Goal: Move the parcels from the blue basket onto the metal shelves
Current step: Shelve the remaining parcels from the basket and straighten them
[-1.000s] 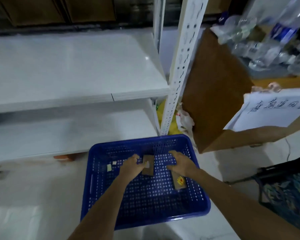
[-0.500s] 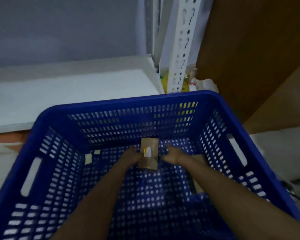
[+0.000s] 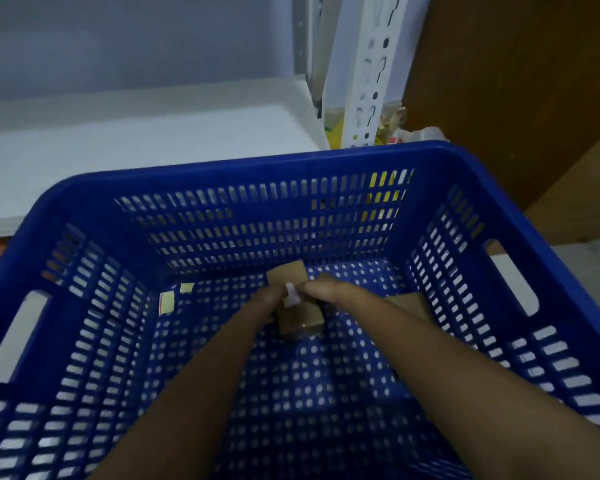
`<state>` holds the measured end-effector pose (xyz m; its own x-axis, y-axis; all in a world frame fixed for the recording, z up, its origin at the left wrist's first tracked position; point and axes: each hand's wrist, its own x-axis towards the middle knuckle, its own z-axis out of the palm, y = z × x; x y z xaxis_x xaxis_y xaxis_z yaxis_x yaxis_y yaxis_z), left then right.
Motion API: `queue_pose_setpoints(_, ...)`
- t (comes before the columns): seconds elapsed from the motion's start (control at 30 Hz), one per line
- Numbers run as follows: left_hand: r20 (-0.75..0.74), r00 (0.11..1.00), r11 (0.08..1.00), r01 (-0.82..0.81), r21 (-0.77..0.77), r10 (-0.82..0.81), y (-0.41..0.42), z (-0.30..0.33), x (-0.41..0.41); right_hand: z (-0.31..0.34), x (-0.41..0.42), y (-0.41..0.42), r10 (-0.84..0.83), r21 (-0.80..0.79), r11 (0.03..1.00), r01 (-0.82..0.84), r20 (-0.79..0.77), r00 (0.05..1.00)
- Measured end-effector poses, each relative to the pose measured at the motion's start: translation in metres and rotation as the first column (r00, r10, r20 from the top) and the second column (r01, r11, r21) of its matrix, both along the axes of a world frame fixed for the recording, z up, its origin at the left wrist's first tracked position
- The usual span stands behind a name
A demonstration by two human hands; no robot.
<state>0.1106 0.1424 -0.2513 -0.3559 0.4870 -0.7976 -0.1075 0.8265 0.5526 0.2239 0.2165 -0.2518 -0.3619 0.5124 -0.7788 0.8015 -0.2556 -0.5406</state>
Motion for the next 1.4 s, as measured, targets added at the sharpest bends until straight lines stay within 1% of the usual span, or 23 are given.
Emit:
queue_pose_setpoints(0.07,0.066,0.997,0.999,-0.034,0.037,0.032,0.002,0.009,-0.003,0.008,0.000,0.004,-0.075,-0.024,0.997,0.075,-0.029,0.997)
queue_pose_setpoints(0.13,0.117,0.990,0.995,-0.084,0.059,0.076,0.000,0.030,-0.004,0.025,0.001,0.003,-0.102,-0.009,0.995,0.102,-0.032,0.994)
queue_pose_setpoints(0.17,0.145,0.984,0.992,-0.110,0.066,0.099,-0.003,0.042,-0.003,0.037,0.003,0.001,-0.092,0.029,0.995,0.092,-0.016,0.996)
queue_pose_setpoints(0.23,0.194,0.973,0.987,-0.142,0.074,0.126,-0.010,0.075,-0.001,0.069,0.008,-0.005,-0.017,0.135,0.991,0.013,0.029,0.999)
queue_pose_setpoints(0.3,0.197,0.970,0.983,-0.161,0.093,0.141,-0.019,0.119,0.002,0.111,0.013,-0.010,0.034,0.182,0.982,-0.041,0.043,0.999)
queue_pose_setpoints(0.4,0.160,0.977,0.980,-0.159,0.122,0.138,-0.029,0.193,0.005,0.184,0.022,-0.017,0.009,0.188,0.982,-0.014,0.028,1.000)
queue_pose_setpoints(0.5,0.131,0.980,0.974,-0.168,0.151,0.148,-0.035,0.279,0.005,0.274,0.034,-0.022,-0.065,0.181,0.981,0.070,-0.033,0.997)
queue_pose_setpoints(0.57,0.128,0.983,0.975,-0.154,0.161,0.134,-0.035,0.345,0.004,0.340,0.044,-0.023,-0.120,0.140,0.981,0.138,-0.124,0.985)
queue_pose_setpoints(0.63,0.134,0.984,0.974,-0.140,0.178,0.117,-0.033,0.418,0.002,0.413,0.056,-0.023,-0.138,0.077,0.985,0.156,-0.206,0.969)
queue_pose_setpoints(0.8,0.171,0.982,0.956,-0.126,0.264,0.082,-0.028,0.618,-0.007,0.622,0.078,-0.015,-0.097,-0.076,0.994,0.078,-0.294,0.951)
queue_pose_setpoints(0.97,0.215,0.974,0.942,-0.009,0.337,-0.068,-0.028,0.819,-0.009,0.830,0.090,-0.005,-0.005,-0.130,0.990,-0.047,-0.376,0.927)
queue_pose_setpoints(1.03,0.203,0.971,0.927,0.043,0.372,-0.126,-0.029,0.888,-0.006,0.903,0.094,-0.006,-0.013,-0.122,0.992,-0.042,-0.419,0.908)
queue_pose_setpoints(1.13,0.187,0.966,0.885,0.074,0.460,-0.178,-0.029,0.979,0.002,0.989,0.100,-0.010,-0.029,-0.093,0.995,-0.021,-0.510,0.860)
queue_pose_setpoints(1.27,0.191,0.958,0.777,0.048,0.628,-0.214,-0.028,1.078,0.014,1.079,0.107,-0.012,0.005,-0.024,0.999,-0.027,-0.651,0.759)
queue_pose_setpoints(1.33,0.138,0.965,0.728,0.071,0.681,-0.223,-0.030,1.119,0.016,1.116,0.110,-0.012,0.045,0.031,0.999,-0.032,-0.688,0.725)
queue_pose_setpoints(1.4,0.039,0.978,0.684,0.114,0.720,-0.205,-0.032,1.153,0.016,1.147,0.108,-0.011,0.128,0.119,0.991,-0.062,-0.697,0.706)
